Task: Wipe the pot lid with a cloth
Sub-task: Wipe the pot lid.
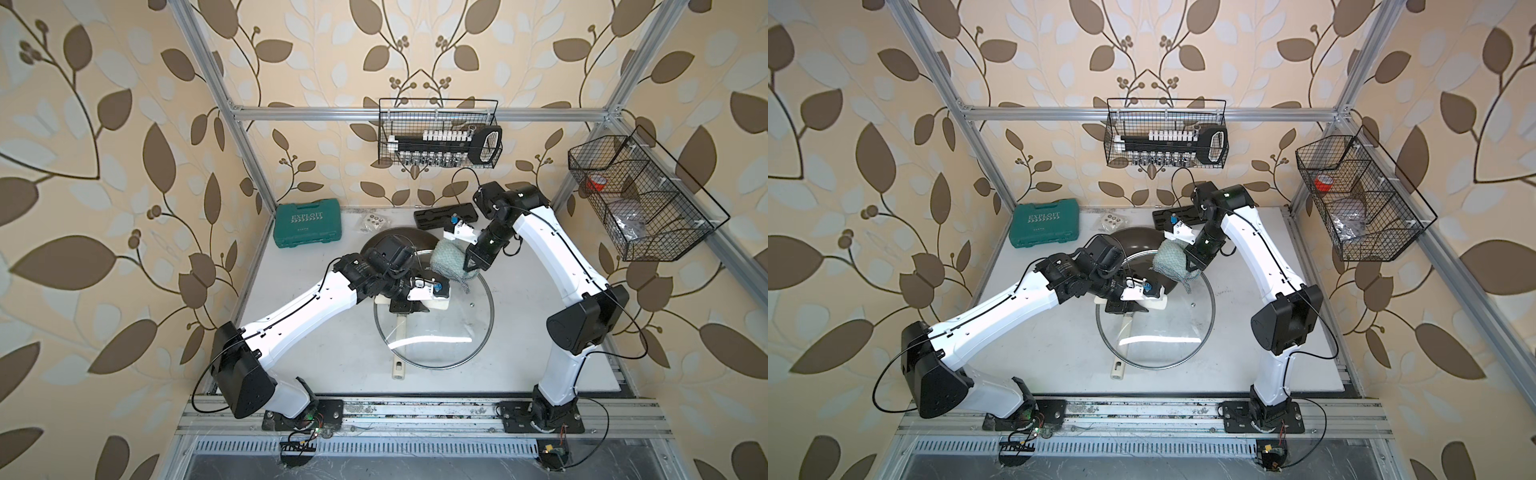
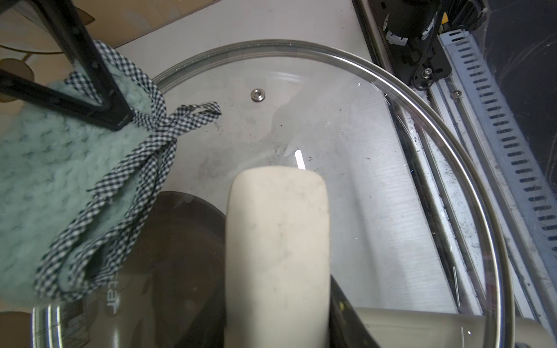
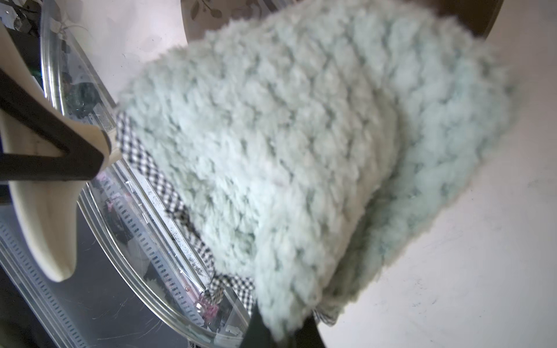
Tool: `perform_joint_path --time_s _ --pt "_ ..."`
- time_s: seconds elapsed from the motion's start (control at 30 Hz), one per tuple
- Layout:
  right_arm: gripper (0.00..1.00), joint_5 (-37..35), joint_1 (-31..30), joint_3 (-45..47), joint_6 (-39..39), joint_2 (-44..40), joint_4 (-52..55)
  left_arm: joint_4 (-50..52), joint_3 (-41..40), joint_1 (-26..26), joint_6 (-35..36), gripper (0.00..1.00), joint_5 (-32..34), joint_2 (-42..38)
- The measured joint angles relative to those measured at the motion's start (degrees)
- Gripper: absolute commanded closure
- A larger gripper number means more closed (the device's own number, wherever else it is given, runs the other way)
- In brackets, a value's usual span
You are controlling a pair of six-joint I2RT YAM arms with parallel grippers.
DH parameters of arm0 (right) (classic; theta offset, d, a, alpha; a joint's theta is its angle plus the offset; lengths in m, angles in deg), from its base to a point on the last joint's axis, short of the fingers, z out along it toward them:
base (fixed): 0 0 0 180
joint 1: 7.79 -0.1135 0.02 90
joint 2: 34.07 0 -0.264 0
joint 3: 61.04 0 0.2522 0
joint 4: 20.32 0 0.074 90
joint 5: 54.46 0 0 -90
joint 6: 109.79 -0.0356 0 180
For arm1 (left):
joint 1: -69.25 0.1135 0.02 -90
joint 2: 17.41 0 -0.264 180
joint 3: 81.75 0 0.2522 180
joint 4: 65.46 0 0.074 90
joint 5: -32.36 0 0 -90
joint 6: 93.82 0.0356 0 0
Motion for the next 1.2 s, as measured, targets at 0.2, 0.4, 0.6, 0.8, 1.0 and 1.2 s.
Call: perform_joint_path --time_s 0.2,0.4,0.6,0.8,1.0,1.2 --pt "1.00 -0.55 -2.71 -3.04 -0.20 0.76 0.46 -0.11 0.00 -0.02 0.94 1.00 0.55 0.00" --pt "1.00 -1.14 -8.39 -6.73 -1.66 3.72 0.13 -0.15 0.02 -0.79 1.25 1.00 1.42 0.00" --pt "1.00 -0.96 -12.09 -9.79 -3.78 6.99 -0.66 -0.17 0.37 -1.90 1.27 1.00 1.55 0.59" --pt "1.00 -0.24 -13.99 -11.69 -5.51 7.96 -1.62 -0.74 0.44 -2.25 1.29 1.00 1.75 0.79" --pt "1.00 0.07 -14.05 -11.74 -5.90 8.15 -1.88 -2.10 0.44 -2.25 1.25 1.00 2.91 0.79" --pt "1.00 0.24 -12.07 -11.65 -5.88 8.15 -1.86 -4.85 -0.92 -2.25 0.55 1.00 5.22 0.50"
